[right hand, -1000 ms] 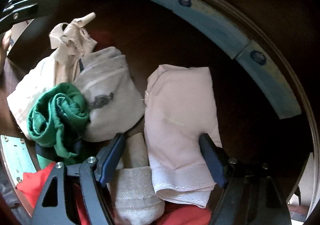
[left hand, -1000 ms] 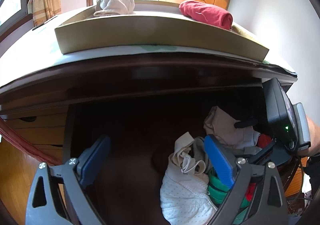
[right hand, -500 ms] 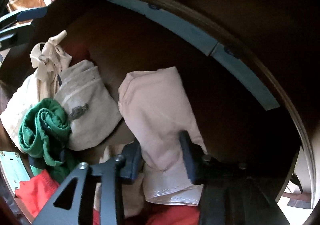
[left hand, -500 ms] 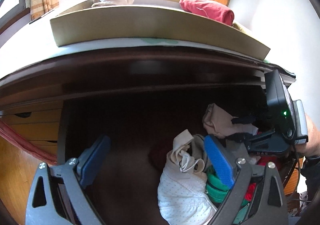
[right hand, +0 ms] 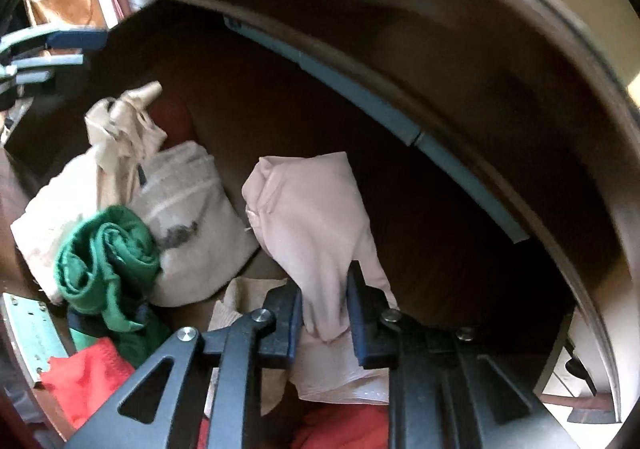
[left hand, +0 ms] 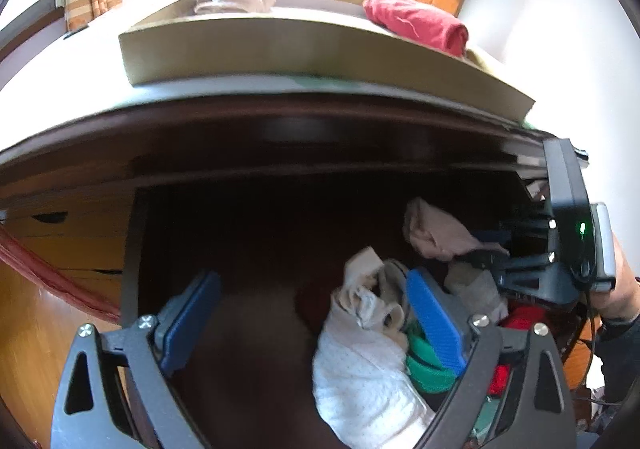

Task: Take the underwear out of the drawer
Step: 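Close right gripper on pink underwear while left gripper closes on white dotted underwear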

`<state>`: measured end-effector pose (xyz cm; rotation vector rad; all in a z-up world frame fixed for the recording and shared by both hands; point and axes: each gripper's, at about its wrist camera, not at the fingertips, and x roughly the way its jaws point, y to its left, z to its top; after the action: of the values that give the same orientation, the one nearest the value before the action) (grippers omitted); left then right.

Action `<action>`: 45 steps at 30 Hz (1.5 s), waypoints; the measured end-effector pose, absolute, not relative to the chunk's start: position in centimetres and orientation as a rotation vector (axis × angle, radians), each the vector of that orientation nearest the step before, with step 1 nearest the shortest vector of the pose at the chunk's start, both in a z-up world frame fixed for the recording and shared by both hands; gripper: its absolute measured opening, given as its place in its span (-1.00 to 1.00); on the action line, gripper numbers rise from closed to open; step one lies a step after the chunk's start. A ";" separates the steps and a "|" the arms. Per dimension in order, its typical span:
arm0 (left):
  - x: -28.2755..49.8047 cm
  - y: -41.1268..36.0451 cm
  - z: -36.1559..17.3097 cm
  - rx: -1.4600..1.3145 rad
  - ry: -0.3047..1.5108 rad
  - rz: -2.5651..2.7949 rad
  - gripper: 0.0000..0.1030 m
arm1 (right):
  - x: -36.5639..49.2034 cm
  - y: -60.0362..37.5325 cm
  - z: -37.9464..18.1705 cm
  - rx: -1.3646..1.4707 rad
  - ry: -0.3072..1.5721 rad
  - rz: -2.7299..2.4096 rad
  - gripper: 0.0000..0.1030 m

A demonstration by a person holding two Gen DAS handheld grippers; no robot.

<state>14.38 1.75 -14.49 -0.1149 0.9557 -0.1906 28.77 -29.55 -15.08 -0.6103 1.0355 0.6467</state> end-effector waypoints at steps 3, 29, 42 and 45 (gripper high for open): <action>14.0 1.0 -15.0 -0.062 0.982 -0.198 0.84 | 29.0 -30.2 -14.3 -0.574 1.020 0.655 -0.59; 16.3 -3.6 -20.8 0.082 1.362 -0.394 0.84 | 27.1 -38.0 -11.6 -0.366 1.090 0.705 -0.58; 17.9 -3.5 -22.9 0.016 1.492 -0.411 0.22 | 28.2 -33.5 -14.7 -0.509 1.187 0.644 -0.25; 17.5 -3.9 -22.7 0.024 1.467 -0.417 0.10 | 28.5 -32.5 -15.0 -0.550 1.172 0.608 0.25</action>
<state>17.48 -3.92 -22.69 0.0244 1.4671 -0.4174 28.52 -32.49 -15.02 -0.5504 1.1721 0.6083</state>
